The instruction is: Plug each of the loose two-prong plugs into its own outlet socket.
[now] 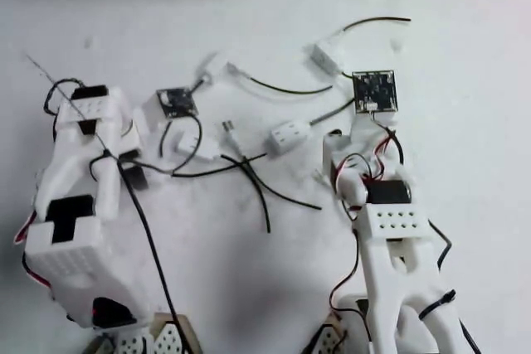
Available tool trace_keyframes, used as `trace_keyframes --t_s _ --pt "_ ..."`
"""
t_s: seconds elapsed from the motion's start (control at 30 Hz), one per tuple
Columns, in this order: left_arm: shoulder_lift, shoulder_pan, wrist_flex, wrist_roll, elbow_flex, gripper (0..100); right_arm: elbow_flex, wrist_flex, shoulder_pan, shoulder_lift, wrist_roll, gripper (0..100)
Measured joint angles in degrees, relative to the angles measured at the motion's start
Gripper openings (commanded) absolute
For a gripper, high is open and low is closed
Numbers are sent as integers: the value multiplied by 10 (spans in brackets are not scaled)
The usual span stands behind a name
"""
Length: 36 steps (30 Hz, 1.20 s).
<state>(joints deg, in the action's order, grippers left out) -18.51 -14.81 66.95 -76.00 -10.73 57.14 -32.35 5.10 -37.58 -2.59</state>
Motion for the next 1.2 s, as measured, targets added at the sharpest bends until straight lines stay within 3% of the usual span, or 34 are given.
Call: trace_keyframes --t_s 0.1,0.3,0.57,0.87,1.2 --pt "-14 1 -13 0 -1 228 0 0 -1 0 0 134" --pt "-15 3 -24 5 -9 22 0 0 0 0 -2 134" --pt "-10 44 77 25 -10 23 0 0 0 0 -2 134" --pt "57 135 101 188 -72 23 0 0 0 0 -2 134" --pt "113 290 6 416 -185 23 0 0 0 0 -2 134"
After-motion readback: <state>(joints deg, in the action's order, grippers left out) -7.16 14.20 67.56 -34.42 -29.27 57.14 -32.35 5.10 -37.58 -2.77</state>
